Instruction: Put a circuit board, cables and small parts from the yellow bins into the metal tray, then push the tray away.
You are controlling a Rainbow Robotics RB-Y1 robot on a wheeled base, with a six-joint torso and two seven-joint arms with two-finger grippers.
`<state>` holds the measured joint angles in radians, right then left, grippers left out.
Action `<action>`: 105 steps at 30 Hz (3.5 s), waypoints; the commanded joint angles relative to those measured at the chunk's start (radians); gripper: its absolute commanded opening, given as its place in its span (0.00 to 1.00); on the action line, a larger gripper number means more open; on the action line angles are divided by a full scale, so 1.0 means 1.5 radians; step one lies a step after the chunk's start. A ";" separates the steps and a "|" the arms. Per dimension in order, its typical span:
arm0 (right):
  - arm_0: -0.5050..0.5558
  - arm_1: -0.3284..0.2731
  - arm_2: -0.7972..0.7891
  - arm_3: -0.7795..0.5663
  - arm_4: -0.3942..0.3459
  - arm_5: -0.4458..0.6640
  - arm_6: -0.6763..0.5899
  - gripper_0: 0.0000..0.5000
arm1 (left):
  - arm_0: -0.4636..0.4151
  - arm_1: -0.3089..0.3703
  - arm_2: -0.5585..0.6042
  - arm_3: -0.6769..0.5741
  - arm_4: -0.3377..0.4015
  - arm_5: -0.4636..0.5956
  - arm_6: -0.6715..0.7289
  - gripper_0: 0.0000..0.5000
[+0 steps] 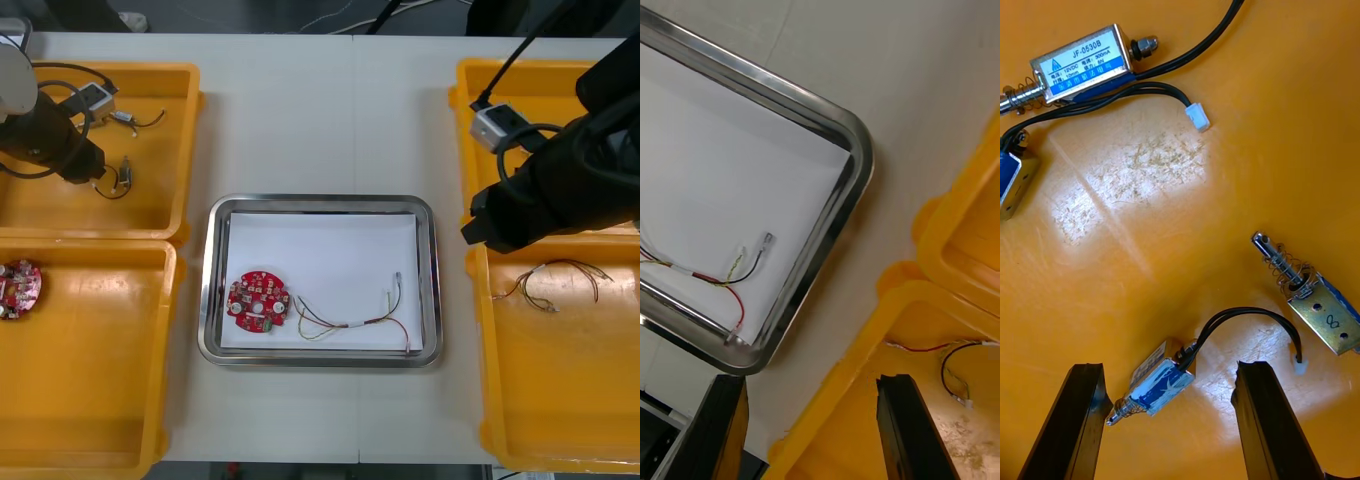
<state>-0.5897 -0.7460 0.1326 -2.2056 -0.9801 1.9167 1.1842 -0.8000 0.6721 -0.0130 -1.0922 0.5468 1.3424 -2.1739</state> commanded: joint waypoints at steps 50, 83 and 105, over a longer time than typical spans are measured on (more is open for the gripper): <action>-0.094 -0.092 -0.105 0.437 0.146 -0.130 0.247 1.00 | 0.063 -0.001 0.068 -0.019 0.002 -0.012 -0.099 0.00; -0.233 -0.019 0.063 0.806 0.144 -0.412 0.327 1.00 | 0.200 0.041 0.220 -0.536 0.115 0.385 0.364 0.00; -0.229 0.019 0.087 0.822 0.179 -0.482 0.326 1.00 | 0.232 -0.030 -0.037 -0.766 0.078 0.377 0.835 0.00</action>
<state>-0.8914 -0.7252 0.2609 -0.9660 -0.7207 1.2108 1.6293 -0.4569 0.6595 -0.0041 -2.2048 0.7087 1.9133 -0.9845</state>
